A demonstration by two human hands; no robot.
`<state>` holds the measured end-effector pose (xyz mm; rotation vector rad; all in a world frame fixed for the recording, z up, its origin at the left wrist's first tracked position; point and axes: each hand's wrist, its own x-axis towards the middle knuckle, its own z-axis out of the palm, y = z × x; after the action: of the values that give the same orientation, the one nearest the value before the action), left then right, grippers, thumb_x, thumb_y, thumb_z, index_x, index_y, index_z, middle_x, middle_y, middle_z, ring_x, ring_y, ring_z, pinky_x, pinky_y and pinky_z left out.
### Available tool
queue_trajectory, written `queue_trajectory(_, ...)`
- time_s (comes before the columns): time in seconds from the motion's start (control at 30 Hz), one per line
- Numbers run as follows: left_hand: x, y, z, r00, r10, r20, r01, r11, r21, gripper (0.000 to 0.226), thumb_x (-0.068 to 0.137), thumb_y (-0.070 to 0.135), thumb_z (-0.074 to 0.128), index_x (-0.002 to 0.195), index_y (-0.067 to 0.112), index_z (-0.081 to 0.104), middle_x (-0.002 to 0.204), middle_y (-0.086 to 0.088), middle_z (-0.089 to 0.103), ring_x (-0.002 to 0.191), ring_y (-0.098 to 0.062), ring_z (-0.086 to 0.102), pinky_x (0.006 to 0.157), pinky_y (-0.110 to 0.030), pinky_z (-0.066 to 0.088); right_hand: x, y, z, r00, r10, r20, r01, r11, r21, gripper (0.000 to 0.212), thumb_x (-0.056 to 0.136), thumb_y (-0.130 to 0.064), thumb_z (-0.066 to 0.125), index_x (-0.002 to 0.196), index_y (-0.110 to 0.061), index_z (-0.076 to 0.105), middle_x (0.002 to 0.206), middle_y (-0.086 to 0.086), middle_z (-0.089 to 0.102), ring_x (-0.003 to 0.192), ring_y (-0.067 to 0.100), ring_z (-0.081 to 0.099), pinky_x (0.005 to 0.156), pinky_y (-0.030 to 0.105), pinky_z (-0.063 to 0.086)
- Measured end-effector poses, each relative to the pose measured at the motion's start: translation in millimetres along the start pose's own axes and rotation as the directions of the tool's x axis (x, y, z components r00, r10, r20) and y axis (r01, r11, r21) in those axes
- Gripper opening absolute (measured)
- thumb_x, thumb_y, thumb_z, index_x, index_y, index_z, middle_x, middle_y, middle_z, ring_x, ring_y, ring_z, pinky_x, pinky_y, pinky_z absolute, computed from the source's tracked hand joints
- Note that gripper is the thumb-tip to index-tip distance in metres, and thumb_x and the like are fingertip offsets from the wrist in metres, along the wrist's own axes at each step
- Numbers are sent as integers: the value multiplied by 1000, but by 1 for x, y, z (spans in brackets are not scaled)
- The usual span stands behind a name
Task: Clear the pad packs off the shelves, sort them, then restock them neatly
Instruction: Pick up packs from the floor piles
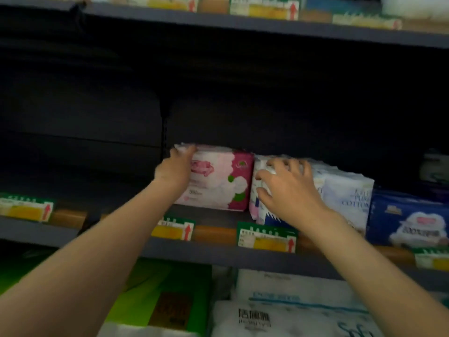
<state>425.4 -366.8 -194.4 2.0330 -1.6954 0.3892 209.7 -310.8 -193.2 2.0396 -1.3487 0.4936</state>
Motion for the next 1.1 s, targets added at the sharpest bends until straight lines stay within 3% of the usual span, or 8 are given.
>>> queue_trajectory(0.2,-11,6,-12,993,-52,108,50,998,25,75,90,3,53,148,28,11,153,-21,11,127,-43,37,91,-47,42,-15,-1,-5,984,-84,-160,109,981,160,27,88,-23,54,112,-12,62,131,17,48,122,36,44,108,55,22)
queue_trajectory(0.3,-60,2,-17,966,105,-238,-136,984,-117,58,90,15,52,143,19,29,152,-17,19,131,-39,30,101,-46,33,-66,-12,-10,896,-121,-427,285,894,345,21,85,-10,50,96,-1,65,107,20,59,98,35,54,86,41,43)
queue_trajectory(0.47,-205,-21,39,718,349,-602,-562,801,-206,31,79,8,49,108,17,43,116,-16,54,105,-27,43,82,-37,34,-199,-47,53,887,-408,-217,461,761,456,16,84,-8,51,85,-4,67,90,14,65,83,30,56,78,39,39)
queue_trajectory(0.57,-282,-46,102,804,404,-436,-557,767,-318,29,76,3,50,103,13,48,112,-8,46,98,-30,47,80,-39,36,-279,-77,123,812,-572,116,429,718,548,20,78,-20,56,91,-10,68,93,10,65,87,25,58,81,36,44)
queue_trajectory(0.73,-385,-71,204,816,576,48,-512,760,-400,31,71,13,45,101,18,50,106,0,48,87,-20,47,71,-31,36,-377,-127,209,412,-581,702,134,801,584,48,95,-23,48,142,-17,37,150,7,26,132,26,30,107,39,31)
queue_trajectory(0.9,-447,-85,276,466,587,662,-480,796,-368,40,44,24,77,84,30,73,98,6,70,80,-14,68,59,-24,53,-424,-146,267,305,-495,813,-5,853,522,65,91,-35,56,148,-26,25,158,3,4,144,28,5,116,47,14)
queue_trajectory(1.0,-477,-89,299,264,453,851,-369,863,-345,44,85,11,59,126,27,58,141,1,43,123,-21,48,102,-30,41,-440,-152,284,374,-471,799,-37,853,520,71,87,-41,61,147,-26,26,159,4,-4,145,27,-3,116,45,8)
queue_trajectory(1.1,-480,-87,304,186,405,895,-325,885,-333,46,93,11,49,136,25,47,148,0,31,130,-22,38,108,-30,32,-443,-160,290,415,-422,806,-166,836,523,72,83,-40,66,143,-23,30,156,9,4,143,31,2,115,43,15)
